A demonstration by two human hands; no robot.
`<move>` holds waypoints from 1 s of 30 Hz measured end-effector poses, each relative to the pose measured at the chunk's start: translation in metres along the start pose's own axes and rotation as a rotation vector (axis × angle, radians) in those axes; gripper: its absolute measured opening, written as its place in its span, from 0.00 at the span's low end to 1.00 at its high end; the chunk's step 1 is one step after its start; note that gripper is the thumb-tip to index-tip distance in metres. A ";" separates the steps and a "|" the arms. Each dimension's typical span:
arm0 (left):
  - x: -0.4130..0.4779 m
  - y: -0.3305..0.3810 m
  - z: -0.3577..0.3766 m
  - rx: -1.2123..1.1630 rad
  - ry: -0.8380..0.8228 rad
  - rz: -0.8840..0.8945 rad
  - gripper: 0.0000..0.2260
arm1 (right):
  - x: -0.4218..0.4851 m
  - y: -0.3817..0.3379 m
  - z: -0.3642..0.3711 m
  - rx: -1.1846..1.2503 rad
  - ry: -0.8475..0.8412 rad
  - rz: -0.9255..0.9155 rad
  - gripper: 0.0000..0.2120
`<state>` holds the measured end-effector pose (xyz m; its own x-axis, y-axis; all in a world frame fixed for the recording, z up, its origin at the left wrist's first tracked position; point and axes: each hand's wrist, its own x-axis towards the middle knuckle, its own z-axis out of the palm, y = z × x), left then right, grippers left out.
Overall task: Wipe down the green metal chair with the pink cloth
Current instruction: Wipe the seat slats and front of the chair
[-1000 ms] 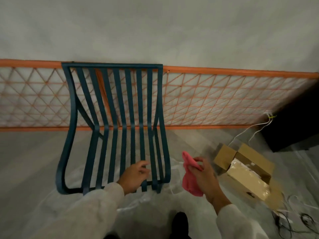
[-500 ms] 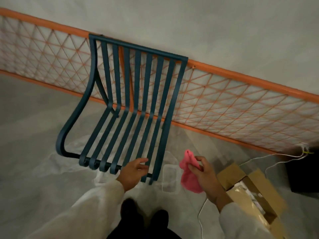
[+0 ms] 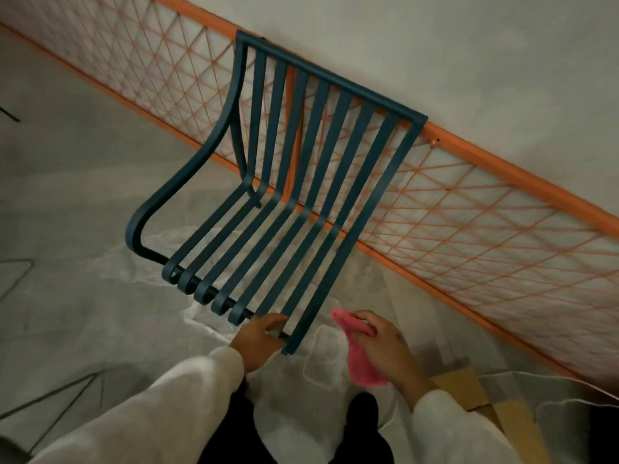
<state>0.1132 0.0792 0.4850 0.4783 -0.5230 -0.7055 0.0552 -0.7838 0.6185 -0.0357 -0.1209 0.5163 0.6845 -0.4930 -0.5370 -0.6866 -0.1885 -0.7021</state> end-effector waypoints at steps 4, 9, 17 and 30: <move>0.000 -0.001 0.037 -0.062 0.129 -0.089 0.21 | 0.026 0.011 -0.025 -0.075 -0.107 -0.126 0.09; 0.005 -0.023 0.091 -0.291 0.286 -0.151 0.28 | 0.074 0.010 -0.053 -0.131 -0.218 -0.204 0.08; 0.029 -0.079 0.127 -0.309 0.449 -0.085 0.29 | 0.145 0.022 -0.008 -0.419 -0.132 -0.661 0.20; 0.072 -0.088 0.127 -0.246 0.448 0.065 0.23 | 0.106 0.082 0.061 -0.641 -0.343 -1.049 0.37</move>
<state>0.0316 0.0677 0.3360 0.8134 -0.3307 -0.4785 0.1919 -0.6240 0.7575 -0.0044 -0.1366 0.3733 0.9303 0.3660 -0.0246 0.2899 -0.7746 -0.5621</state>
